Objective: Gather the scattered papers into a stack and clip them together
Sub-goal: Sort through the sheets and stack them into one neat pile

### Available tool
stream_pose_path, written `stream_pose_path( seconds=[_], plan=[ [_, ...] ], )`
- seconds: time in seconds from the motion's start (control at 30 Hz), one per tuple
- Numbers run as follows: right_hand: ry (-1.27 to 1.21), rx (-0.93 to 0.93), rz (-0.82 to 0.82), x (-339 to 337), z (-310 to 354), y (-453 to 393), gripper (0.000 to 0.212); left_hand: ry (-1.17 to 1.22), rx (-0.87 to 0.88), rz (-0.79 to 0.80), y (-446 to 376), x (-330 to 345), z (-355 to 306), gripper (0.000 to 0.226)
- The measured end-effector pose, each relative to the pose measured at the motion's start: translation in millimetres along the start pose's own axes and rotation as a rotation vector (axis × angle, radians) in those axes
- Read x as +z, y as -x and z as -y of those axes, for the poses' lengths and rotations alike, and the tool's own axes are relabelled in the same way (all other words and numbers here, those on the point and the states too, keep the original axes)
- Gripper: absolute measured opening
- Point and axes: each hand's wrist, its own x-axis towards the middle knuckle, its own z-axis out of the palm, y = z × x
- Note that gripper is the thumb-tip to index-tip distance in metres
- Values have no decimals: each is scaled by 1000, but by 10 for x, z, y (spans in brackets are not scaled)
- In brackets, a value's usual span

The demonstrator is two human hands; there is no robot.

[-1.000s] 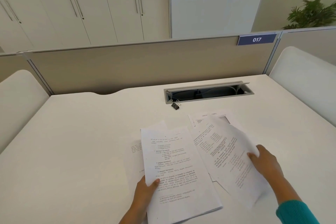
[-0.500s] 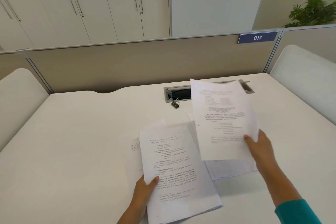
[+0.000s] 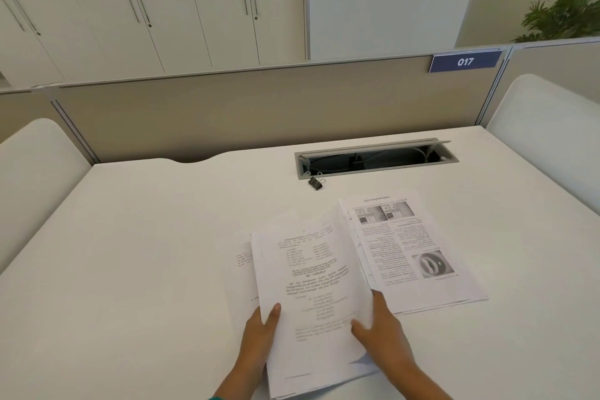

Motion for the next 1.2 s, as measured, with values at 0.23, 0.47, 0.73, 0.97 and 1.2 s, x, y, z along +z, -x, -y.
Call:
stream_pose_path(
  seconds=[0.23,0.47,0.73,0.97,1.2],
  plan=[
    [77,-18,-69,-216,48,-208,59,70,104,33,42,-33,-49,35],
    [-132,-71,-20,-531,262,-376,33,154,283,95,87,-13,-373,33],
    [-465,-296,-78,-781,533,-250,30,57,508,48,131,-3,-698,28],
    [-343,-267,5,-688,428,-241,27,55,422,111,139,82,-605,30],
    [-161,-221,62,-424,154,-276,28,-31,294,89,137,145,-467,29]
  ],
)
